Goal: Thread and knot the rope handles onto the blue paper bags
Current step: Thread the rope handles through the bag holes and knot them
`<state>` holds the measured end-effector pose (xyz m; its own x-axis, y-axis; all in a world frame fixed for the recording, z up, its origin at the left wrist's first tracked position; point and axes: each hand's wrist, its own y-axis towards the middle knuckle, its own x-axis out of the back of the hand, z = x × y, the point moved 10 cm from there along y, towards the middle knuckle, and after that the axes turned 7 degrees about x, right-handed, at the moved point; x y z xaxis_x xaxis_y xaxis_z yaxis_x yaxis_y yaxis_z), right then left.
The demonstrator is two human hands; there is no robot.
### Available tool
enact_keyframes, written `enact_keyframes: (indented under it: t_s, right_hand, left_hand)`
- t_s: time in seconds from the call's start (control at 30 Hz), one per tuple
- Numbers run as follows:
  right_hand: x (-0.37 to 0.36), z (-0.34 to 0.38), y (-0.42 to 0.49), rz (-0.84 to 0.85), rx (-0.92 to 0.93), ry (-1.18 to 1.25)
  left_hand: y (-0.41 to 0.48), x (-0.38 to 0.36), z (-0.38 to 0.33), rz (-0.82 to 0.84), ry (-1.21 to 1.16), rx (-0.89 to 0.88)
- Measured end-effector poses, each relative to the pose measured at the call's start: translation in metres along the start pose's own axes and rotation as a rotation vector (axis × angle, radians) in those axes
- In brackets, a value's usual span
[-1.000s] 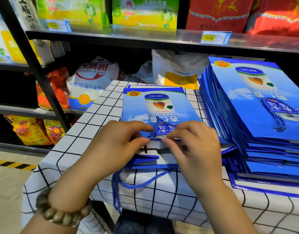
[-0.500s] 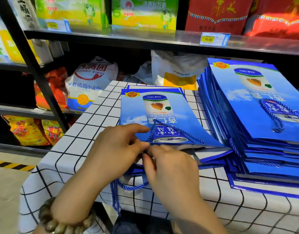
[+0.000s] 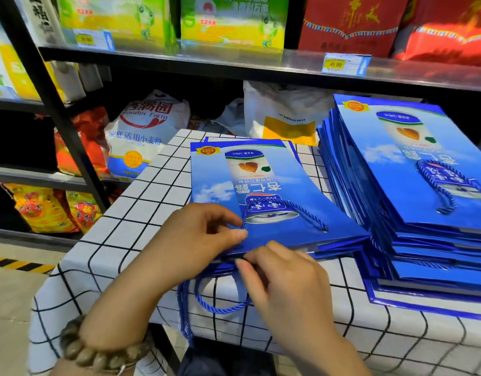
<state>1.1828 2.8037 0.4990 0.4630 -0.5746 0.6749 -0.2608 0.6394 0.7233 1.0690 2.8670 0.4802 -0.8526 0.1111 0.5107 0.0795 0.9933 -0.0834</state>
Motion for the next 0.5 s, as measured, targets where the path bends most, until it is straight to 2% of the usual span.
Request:
enact_keyframes:
  t_s: [0.07,0.17,0.23,0.3,0.37,0.5]
  right_hand:
    - [0.004,0.0,0.0,-0.036,0.015,0.044]
    - [0.009,-0.014,0.001,-0.064,-0.056,0.112]
    - [0.003,-0.02,0.001,0.02,-0.053,0.019]
    - [-0.009,-0.02,-0.003,0.14,-0.018,-0.06]
    - [-0.014,-0.016,-0.007,0.178,0.015,-0.087]
    - [-0.01,-0.006,-0.006,0.135,0.116,-0.093]
  left_hand:
    - [0.006,-0.005,0.002,0.007,0.072,-0.001]
    - [0.012,-0.01,0.002,0.009,0.146,-0.017]
    - [0.013,-0.006,-0.002,-0.055,0.178,-0.04]
    - [0.016,0.01,-0.004,-0.199,0.208,-0.04]
    - [0.02,0.03,-0.003,-0.334,0.217,-0.02]
    - [0.024,0.035,-0.001,-0.322,0.164,-0.057]
